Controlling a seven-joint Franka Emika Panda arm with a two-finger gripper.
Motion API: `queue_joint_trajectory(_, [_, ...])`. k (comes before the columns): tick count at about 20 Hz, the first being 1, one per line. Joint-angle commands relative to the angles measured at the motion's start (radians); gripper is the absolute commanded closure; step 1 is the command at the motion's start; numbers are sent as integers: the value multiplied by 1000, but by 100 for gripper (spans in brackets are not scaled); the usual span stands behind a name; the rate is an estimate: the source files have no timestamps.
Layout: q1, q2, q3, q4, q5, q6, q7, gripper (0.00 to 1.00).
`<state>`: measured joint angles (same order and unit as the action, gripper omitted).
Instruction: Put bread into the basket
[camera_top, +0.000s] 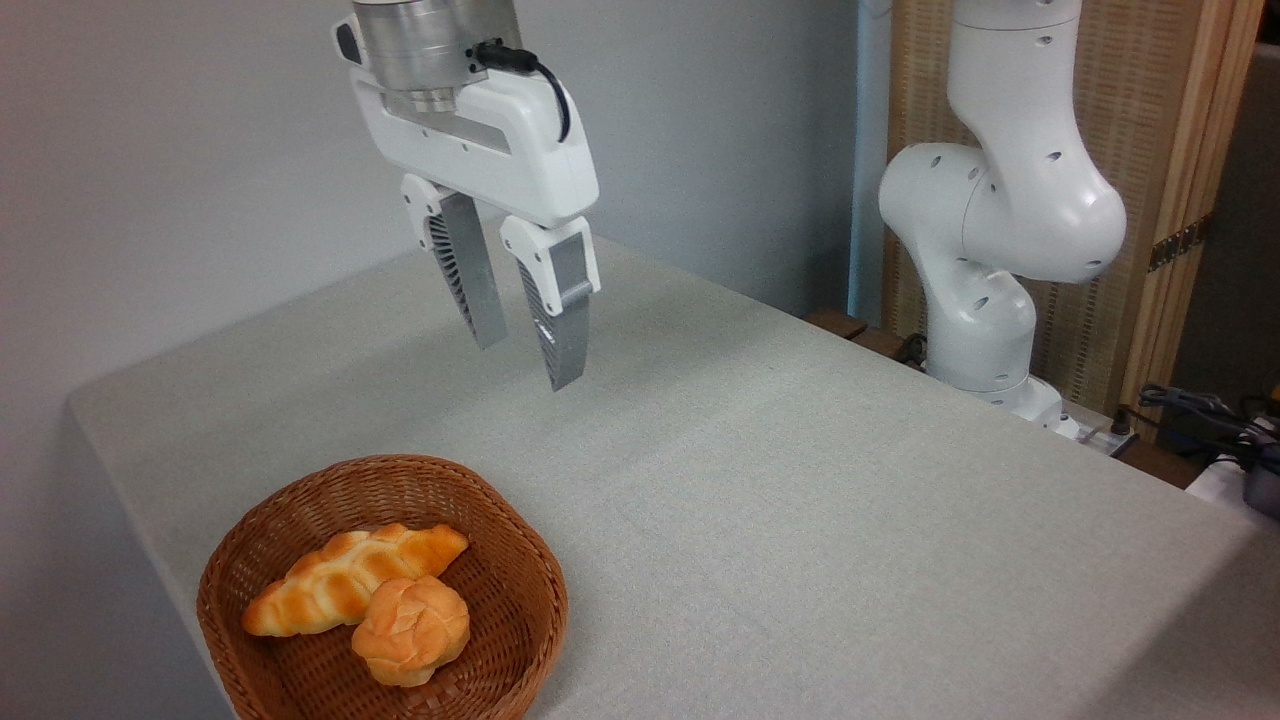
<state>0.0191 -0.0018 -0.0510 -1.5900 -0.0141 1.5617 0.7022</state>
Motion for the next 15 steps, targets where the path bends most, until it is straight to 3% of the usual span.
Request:
queue_joint_trajectory(1, [-67,-26,63,-47,-10,26,26,0])
queue_joint_trajectory(15, [-70,-33,63,-71,-10,61,28,0])
